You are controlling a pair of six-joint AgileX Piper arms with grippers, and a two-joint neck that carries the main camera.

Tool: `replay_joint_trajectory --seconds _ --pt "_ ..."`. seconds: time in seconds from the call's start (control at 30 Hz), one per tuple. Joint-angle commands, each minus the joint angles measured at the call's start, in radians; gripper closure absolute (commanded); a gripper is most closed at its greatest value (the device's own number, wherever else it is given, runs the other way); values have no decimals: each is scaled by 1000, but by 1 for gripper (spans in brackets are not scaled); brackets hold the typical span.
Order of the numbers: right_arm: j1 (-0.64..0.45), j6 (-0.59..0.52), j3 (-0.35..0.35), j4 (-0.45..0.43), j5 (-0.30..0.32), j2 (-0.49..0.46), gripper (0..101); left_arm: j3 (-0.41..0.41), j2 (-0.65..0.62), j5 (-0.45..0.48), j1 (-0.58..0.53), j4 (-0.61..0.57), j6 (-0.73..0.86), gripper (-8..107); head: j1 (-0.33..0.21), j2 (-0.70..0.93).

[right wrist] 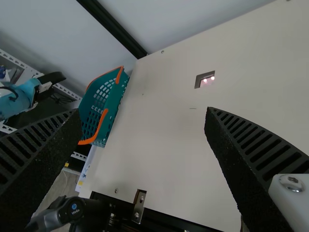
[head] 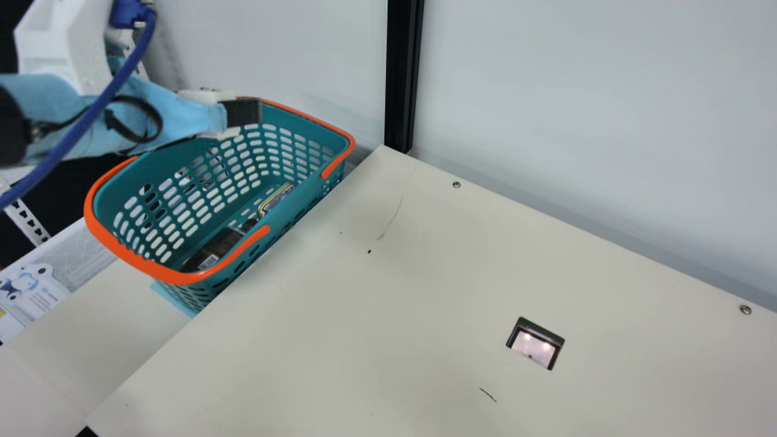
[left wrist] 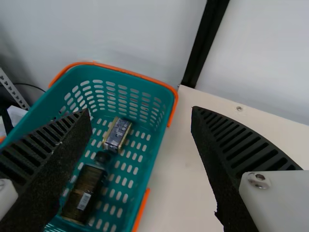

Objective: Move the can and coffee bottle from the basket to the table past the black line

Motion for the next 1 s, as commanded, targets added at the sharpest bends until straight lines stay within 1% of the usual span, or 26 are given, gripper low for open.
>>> replay_joint_trajectory --seconds 0.0,0.2,0.67,0.77,0.97 --pt "0 0 0 0 0 0 0 -45 82 7 29 -4 61 9 -29 -1" --pt "0 0 0 0 0 0 0 -123 212 32 90 -4 147 9 -29 -1" --pt "0 0 0 0 0 0 0 -273 483 148 176 -1 315 9 -29 -1" --pt "0 0 0 0 0 0 0 -311 537 175 191 -22 382 9 -29 -1" --pt "0 0 0 0 0 0 0 -407 643 258 214 -112 559 9 -29 -1"
